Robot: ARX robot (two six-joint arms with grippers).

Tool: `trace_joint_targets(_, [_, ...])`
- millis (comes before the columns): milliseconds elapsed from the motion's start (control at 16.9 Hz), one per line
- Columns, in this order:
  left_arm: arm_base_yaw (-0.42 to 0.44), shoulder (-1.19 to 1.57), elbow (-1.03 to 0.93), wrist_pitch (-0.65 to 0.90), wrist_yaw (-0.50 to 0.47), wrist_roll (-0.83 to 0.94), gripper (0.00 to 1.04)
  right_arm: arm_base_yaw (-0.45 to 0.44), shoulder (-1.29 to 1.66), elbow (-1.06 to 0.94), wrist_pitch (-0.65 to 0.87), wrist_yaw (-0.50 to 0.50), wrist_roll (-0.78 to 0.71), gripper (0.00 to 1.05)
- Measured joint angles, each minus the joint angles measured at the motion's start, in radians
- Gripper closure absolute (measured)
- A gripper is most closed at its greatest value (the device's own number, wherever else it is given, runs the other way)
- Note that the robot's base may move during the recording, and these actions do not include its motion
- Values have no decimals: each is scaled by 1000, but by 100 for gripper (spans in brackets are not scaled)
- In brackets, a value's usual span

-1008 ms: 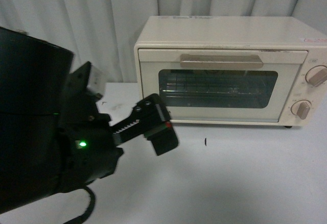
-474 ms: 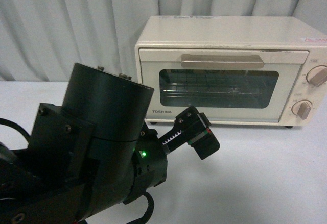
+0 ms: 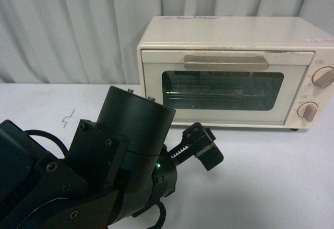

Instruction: Open oven

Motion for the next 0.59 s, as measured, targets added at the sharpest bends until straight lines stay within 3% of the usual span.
trace_joint_targets(593, [20,29,-24,52,-26,26,7,0,0,0,0,0,0,6])
